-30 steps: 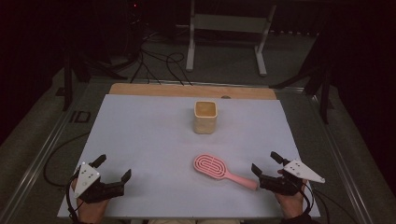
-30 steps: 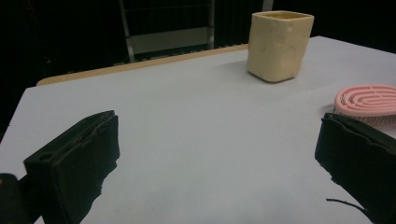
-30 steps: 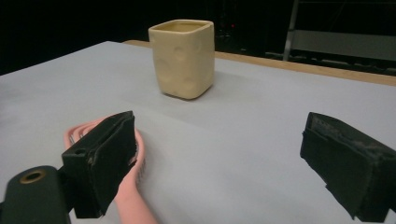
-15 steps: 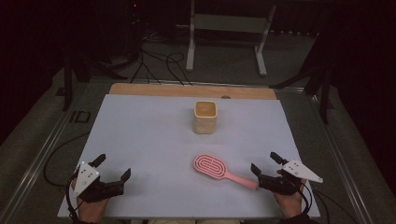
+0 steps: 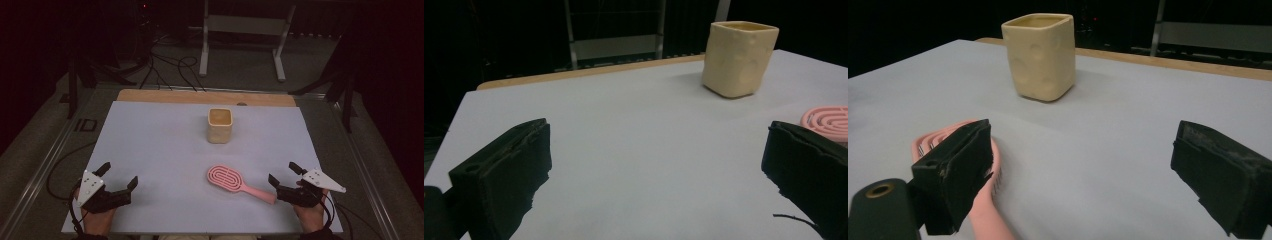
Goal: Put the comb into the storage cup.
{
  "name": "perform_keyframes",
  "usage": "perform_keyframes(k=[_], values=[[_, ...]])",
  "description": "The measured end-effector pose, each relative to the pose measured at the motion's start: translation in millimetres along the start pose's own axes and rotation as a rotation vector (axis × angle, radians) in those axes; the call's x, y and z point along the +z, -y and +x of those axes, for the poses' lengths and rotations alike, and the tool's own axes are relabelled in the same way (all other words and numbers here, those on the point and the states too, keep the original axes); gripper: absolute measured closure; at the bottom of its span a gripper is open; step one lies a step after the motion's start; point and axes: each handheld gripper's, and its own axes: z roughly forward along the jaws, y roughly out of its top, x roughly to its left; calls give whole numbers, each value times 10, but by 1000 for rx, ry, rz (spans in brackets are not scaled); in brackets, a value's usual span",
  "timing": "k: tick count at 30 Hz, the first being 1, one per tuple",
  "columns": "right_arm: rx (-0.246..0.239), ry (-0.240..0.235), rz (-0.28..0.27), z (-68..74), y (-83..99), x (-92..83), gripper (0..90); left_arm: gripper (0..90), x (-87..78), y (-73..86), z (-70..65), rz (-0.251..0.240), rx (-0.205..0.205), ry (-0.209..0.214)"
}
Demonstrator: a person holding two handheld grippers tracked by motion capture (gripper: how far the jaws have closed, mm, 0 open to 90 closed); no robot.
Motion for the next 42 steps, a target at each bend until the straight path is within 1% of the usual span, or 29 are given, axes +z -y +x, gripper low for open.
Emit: perform_keyframes(k=[2,5,9,13,17,19,22,24,27,30,31,32,33,37,38,39,42], values=[[0,-2,4,1,-12,4,97,1,4,-15,1,-1,5,-1],[-12,-2,12,13,-67,18,97,2,32,-58,-10,-2,15,-2],[-21,-3,20,16,-99,19,97,1,69,-84,-45,6,45,3],[-34,-7,29,20,-159,18,97,1,76,-79,-61,13,52,7],[-43,-12,35,27,-204,23,97,1,69,-77,-52,17,52,9],[-56,-16,47,27,-246,39,96,1,68,-77,-59,14,55,12],[-59,-18,53,31,-272,56,96,1,67,-73,-60,14,56,12],[-68,-25,63,40,-296,72,96,1,66,-68,-56,13,48,11],[-89,-35,87,70,-331,114,96,0,50,-64,-41,0,44,-2],[-92,-46,96,82,-344,136,96,0,36,-60,-31,-8,40,-5],[-98,-54,109,98,-357,159,96,0,34,-58,-30,-8,39,-6],[-98,-54,109,98,-357,159,96,0,34,-57,-29,-9,38,-5],[-112,-62,123,109,-372,180,95,0,34,-54,-29,-11,37,-5],[-121,-73,143,126,-395,209,94,0,41,-44,-35,-7,36,0],[-127,-78,152,127,-403,220,93,0,40,-42,-34,-3,40,1],[-132,-86,171,138,-415,240,91,0,42,-40,-38,-3,40,0],[-139,-95,186,145,-427,261,90,0,40,-37,-40,-2,35,1]])
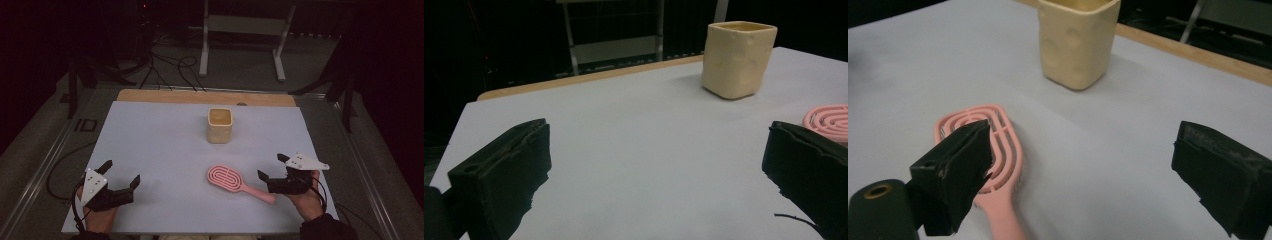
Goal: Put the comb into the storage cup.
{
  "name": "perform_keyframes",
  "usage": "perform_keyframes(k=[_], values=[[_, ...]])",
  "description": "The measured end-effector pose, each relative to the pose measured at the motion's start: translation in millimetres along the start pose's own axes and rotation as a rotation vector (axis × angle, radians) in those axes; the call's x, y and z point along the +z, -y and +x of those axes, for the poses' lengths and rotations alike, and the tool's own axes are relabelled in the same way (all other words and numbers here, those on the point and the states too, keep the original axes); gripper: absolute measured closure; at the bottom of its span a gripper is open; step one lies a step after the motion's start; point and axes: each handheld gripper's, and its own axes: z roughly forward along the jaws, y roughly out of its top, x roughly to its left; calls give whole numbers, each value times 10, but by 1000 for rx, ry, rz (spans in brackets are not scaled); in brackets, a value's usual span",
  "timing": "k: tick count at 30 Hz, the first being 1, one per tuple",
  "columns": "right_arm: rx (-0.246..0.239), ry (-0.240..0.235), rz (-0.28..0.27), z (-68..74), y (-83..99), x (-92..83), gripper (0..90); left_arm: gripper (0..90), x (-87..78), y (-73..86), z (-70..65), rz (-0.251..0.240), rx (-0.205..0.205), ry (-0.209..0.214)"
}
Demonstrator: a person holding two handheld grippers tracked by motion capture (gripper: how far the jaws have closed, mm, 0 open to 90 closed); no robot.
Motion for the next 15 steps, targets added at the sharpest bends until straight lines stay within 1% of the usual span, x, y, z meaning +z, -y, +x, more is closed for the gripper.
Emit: perform_keyframes(k=[2,3,4,9,15], values=[[-2,-9,17,7,-19,18,91,0,-1,2,3,0,-3,2],[-2,-9,17,7,-19,18,91,0,-3,5,4,0,-6,1],[-9,-14,27,10,-30,31,90,0,-3,9,3,-1,-7,1],[-28,-29,63,26,-66,72,90,0,4,15,-5,3,1,-7],[-29,-46,94,29,-100,106,90,0,10,21,-19,9,9,-3]])
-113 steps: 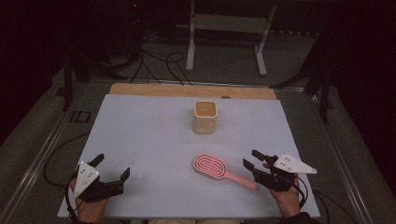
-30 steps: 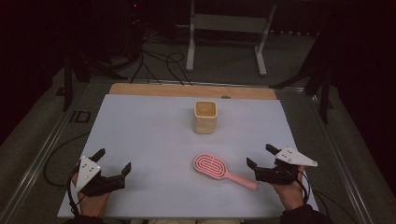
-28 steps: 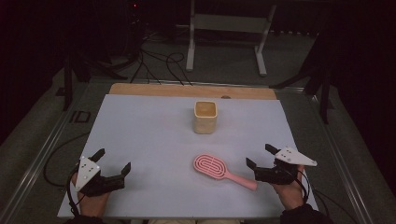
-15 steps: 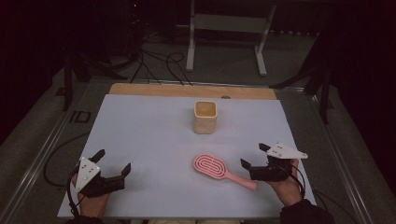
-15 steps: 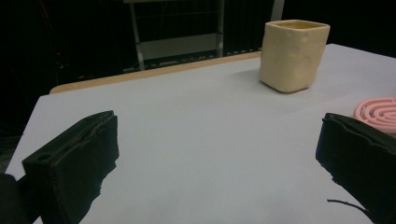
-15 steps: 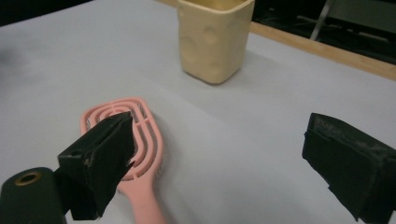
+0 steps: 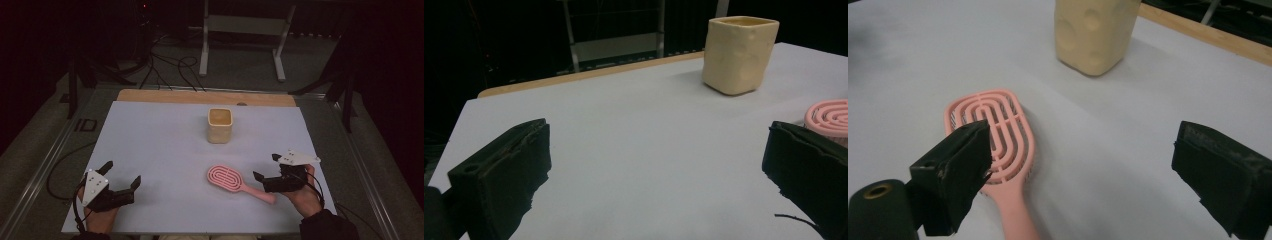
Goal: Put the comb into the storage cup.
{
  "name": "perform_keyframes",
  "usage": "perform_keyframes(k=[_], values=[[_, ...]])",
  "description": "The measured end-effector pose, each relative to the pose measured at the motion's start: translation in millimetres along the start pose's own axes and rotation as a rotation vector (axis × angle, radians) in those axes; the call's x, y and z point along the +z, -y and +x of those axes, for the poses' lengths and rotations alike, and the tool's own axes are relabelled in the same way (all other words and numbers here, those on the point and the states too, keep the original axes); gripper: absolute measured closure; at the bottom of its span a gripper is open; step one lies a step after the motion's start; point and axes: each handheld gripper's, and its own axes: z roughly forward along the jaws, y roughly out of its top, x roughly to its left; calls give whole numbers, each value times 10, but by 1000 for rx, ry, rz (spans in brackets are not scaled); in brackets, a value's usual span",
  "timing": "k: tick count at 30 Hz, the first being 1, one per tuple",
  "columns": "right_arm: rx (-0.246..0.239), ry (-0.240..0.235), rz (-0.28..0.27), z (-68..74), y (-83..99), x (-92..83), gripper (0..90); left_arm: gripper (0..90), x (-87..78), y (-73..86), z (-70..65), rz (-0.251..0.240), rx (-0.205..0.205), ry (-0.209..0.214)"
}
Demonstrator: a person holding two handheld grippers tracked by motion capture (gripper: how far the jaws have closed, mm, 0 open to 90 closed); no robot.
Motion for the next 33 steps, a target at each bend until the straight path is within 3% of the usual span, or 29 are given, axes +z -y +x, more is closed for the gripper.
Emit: perform_keyframes(k=[33], values=[[-67,-112,200,140,-97,341,93,0,13,24,-14,11,-2,8]])
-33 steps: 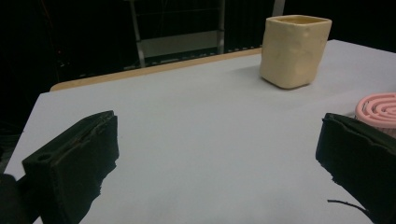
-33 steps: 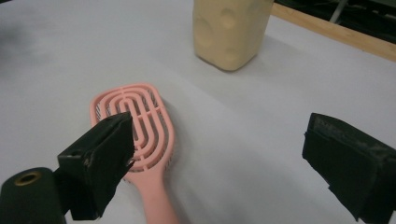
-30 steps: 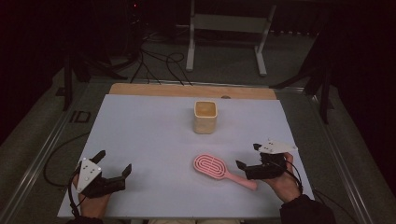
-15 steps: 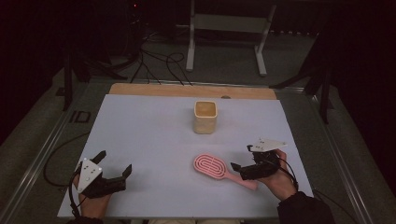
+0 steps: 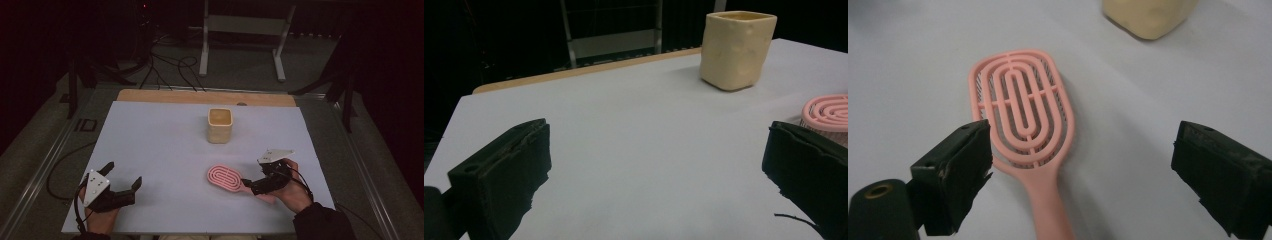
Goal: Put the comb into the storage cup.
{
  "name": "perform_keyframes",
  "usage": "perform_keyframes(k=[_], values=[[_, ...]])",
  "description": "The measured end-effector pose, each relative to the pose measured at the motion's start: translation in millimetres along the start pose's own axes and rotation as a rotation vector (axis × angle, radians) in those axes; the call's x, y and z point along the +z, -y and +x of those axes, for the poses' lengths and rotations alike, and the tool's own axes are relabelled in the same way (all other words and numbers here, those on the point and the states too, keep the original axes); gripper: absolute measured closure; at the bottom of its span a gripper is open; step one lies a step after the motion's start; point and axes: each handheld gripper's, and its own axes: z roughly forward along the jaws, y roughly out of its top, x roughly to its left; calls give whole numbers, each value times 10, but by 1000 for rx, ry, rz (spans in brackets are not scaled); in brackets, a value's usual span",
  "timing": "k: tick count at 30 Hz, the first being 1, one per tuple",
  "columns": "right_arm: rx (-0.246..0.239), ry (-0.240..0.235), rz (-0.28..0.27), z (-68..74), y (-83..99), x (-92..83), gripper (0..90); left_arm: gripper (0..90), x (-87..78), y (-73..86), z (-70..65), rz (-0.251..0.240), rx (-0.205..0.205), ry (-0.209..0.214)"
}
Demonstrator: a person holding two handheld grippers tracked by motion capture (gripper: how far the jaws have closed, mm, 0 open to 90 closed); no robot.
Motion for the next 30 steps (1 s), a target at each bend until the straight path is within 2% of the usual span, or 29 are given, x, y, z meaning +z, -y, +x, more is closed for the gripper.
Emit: perform_keyframes(k=[12,30], values=[[-20,-35,72,35,-10,121,93,0,6,8,-5,6,5,3],[-91,-60,178,121,-21,289,112,0,8,11,-14,10,7,7]])
